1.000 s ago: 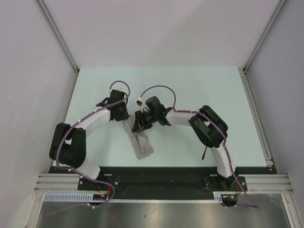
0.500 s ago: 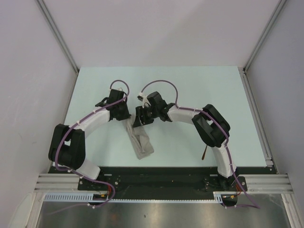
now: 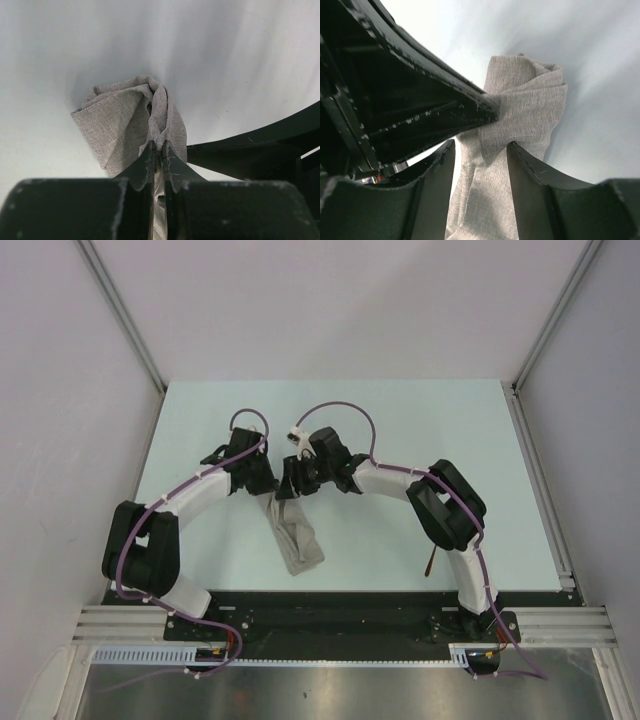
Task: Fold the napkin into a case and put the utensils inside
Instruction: Stuff the top corner of the smaller-rectangle-folded napkin into the folded napkin.
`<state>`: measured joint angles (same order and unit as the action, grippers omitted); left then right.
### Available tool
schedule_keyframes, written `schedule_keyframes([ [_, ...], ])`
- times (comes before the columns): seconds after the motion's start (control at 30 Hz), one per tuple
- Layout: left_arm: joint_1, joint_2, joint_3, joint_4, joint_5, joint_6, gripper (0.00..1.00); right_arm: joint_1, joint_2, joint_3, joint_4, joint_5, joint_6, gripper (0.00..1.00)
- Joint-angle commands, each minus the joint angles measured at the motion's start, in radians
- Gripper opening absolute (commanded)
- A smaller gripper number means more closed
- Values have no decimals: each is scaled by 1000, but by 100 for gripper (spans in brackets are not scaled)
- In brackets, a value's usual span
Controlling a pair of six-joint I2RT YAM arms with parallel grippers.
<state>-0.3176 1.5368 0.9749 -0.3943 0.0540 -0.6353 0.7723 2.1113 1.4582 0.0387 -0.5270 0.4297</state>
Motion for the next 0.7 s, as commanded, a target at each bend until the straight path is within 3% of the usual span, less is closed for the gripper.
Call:
schedule_keyframes([
  [0.0,2,-14,31,-20,15,-59,0,-2,-14,41,75,10,17,49],
  [0.3,26,-23,12,9,59,-118,0,24,-2,25,83,25,32,45],
  [0.67,57,-26,22,-2,46,-35,0,5,-100,-45,38,39,14,49],
])
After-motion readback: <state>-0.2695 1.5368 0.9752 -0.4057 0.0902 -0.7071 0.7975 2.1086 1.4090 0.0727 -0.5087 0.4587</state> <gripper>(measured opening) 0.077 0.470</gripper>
